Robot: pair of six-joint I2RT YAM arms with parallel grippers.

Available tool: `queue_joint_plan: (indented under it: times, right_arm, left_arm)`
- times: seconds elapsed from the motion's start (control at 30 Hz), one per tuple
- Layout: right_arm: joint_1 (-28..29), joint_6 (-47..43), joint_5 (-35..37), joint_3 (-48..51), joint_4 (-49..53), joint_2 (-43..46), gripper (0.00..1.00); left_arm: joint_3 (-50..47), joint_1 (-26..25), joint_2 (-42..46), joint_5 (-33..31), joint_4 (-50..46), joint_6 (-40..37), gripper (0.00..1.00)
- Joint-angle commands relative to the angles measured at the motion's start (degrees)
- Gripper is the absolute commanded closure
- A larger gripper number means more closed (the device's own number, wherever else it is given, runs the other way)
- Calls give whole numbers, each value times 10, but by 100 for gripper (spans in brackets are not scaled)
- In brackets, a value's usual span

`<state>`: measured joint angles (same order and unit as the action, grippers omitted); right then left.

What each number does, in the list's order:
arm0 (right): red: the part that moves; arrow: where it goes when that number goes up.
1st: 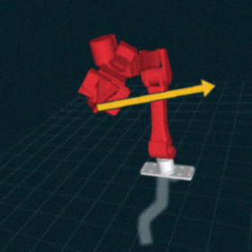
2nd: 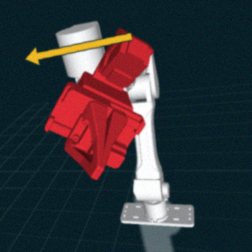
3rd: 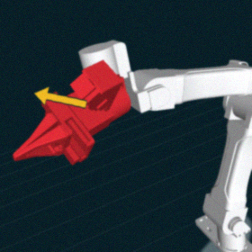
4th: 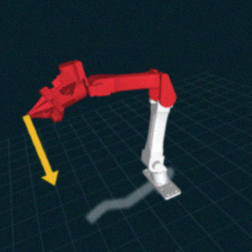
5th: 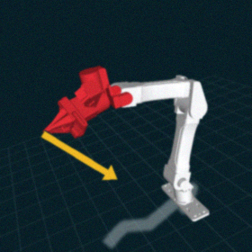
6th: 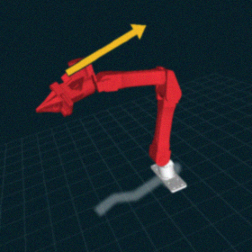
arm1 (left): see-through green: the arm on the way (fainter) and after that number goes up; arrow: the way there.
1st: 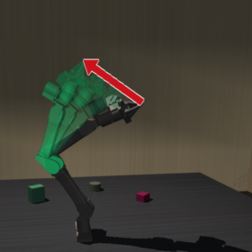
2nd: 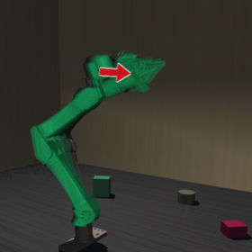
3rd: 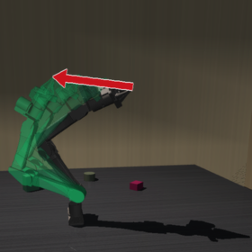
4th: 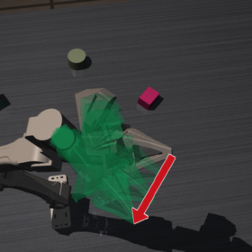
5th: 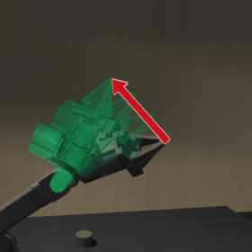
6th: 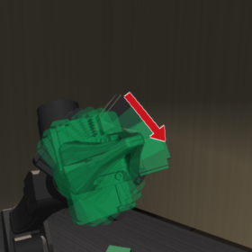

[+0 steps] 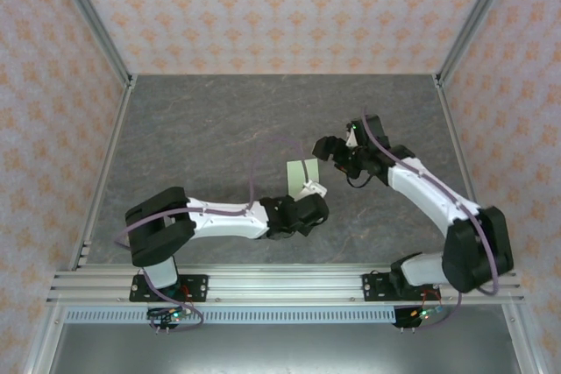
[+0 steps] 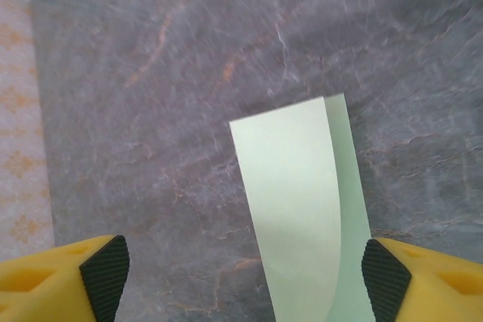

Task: Fold a paper plane with a square sheet of paper (fold left side to right side)
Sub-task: Fold the triangle a second time at the center of the table.

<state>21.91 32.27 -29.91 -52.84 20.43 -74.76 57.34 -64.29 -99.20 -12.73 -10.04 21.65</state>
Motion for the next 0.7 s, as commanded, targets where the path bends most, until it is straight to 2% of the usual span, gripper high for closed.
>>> queue_joint_plan:
  times: [0.0,0.1,0.23,0.33,0.43,0.53,0.67]
  right_arm:
    - [-1,-19,36,38,29,47,16]
    - [-2,-19,10,85,24,66,27]
    - [12,9,-33,158,-21,66,51]
    - [29,35,-37,197,-61,66,71]
    - [48,51,-34,219,-86,60,85]
    - [69,58,-34,225,-99,31,91]
    - [97,66,-25,221,-113,-11,92]
  left_arm:
    - [-24,20,29,59,50,29,93]
    - [-41,44,40,103,74,43,93]
    - [-59,68,47,148,94,56,93]
    - [-73,83,49,178,110,72,93]
    - [-85,94,52,190,118,82,93]
    - [-90,105,54,194,112,83,94]
    - [-95,118,63,191,105,82,94]
